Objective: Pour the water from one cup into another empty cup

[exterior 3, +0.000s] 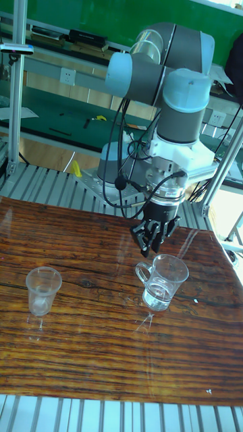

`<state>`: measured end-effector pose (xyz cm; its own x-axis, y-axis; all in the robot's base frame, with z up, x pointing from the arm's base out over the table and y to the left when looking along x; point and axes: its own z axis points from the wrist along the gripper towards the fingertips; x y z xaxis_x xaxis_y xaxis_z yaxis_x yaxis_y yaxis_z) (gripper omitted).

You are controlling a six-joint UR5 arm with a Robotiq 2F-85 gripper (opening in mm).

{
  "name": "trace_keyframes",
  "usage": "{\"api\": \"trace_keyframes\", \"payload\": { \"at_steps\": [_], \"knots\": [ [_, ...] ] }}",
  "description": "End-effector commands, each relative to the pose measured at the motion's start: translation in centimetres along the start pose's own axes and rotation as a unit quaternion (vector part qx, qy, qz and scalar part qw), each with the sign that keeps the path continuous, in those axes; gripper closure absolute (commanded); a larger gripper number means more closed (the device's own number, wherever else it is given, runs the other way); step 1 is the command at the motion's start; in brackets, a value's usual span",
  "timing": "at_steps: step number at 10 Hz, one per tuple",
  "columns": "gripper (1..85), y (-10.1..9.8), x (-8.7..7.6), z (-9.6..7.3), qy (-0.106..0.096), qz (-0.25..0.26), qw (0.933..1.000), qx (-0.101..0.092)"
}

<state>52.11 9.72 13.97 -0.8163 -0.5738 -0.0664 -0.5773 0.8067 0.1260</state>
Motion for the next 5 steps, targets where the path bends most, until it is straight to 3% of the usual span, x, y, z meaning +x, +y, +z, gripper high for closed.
{"api": "trace_keyframes", "payload": {
  "at_steps": [1, 2, 5],
  "knots": [
    [51.3, -0.3, 0.9, 1.7, -0.017, -0.033, 0.9993, -0.003],
    [51.3, 0.2, 1.0, 3.1, -0.020, -0.033, 0.9992, -0.008],
    [51.0, 0.2, 1.3, 5.0, -0.007, -0.021, 0.9997, 0.013]
  ]
}}
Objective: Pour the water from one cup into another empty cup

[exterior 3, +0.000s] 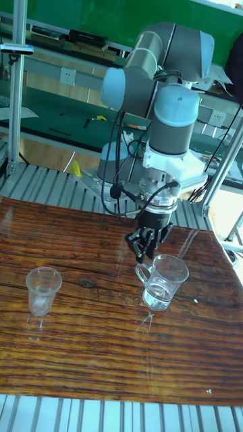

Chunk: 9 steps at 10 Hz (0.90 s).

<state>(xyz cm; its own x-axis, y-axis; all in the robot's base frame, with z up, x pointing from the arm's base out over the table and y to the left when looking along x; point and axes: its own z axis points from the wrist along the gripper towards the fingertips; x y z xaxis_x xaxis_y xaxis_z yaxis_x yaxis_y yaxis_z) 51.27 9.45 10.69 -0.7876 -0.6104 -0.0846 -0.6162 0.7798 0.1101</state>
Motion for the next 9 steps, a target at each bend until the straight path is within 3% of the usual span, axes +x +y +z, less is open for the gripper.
{"api": "trace_keyframes", "payload": {
  "at_steps": [1, 9],
  "knots": [
    [51.0, 0.9, 0.0, 2.5, -0.001, 0.011, 0.9999, 0.004],
    [50.3, 1.5, -1.3, 3.1, -0.007, 0.016, 0.9998, 0.005]
  ]
}}
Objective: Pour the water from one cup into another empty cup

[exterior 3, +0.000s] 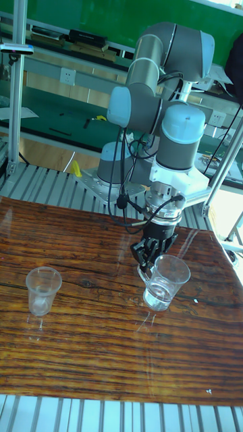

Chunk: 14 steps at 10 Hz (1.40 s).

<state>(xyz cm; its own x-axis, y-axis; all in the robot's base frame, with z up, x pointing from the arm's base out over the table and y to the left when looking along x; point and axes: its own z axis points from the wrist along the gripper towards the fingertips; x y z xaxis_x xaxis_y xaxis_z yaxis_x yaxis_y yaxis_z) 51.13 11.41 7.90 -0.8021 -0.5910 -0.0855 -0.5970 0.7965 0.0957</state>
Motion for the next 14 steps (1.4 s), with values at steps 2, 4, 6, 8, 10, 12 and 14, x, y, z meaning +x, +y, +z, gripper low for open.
{"api": "trace_keyframes", "payload": {
  "at_steps": [2, 4, 6, 8, 10, 12, 14],
  "knots": [
    [50.7, 0.0, -0.4, 0.1, -0.006, 0.005, 1.0000, -0.001],
    [66.0, -0.2, -0.3, 0.1, -0.005, 0.020, 0.9998, 0.004],
    [77.0, -0.5, 0.2, 0.2, 0.001, 0.036, 0.9993, 0.010],
    [83.7, -0.5, 0.6, 0.0, 0.006, 0.062, 0.9978, 0.022],
    [83.7, -0.1, 0.2, -0.3, 0.008, 0.091, 0.9952, 0.037],
    [83.7, 0.2, -0.1, -0.6, 0.010, 0.118, 0.9917, 0.049],
    [83.7, -0.2, -0.3, -0.6, 0.003, 0.159, 0.9856, 0.055]
  ]
}}
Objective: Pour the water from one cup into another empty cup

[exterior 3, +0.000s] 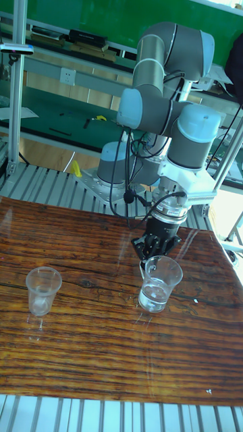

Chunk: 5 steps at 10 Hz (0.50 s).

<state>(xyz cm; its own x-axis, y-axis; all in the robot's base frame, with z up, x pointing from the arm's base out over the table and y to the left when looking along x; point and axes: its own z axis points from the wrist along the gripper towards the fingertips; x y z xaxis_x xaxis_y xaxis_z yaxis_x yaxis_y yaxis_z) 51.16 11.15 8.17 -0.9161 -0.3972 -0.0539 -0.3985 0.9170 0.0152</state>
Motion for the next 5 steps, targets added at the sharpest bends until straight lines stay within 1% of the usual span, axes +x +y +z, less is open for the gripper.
{"api": "trace_keyframes", "payload": {
  "at_steps": [1, 2, 3, 5],
  "knots": [
    [83.7, -1.0, 0.1, -0.4, 0.001, 0.073, 0.9970, 0.029],
    [83.7, -1.7, 0.4, -0.6, 0.005, 0.093, 0.9948, 0.041],
    [84.0, -1.3, 0.7, -0.7, 0.008, 0.114, 0.9929, 0.035],
    [84.0, -1.1, 1.1, -0.8, 0.014, 0.158, 0.9868, 0.033]
  ]
}}
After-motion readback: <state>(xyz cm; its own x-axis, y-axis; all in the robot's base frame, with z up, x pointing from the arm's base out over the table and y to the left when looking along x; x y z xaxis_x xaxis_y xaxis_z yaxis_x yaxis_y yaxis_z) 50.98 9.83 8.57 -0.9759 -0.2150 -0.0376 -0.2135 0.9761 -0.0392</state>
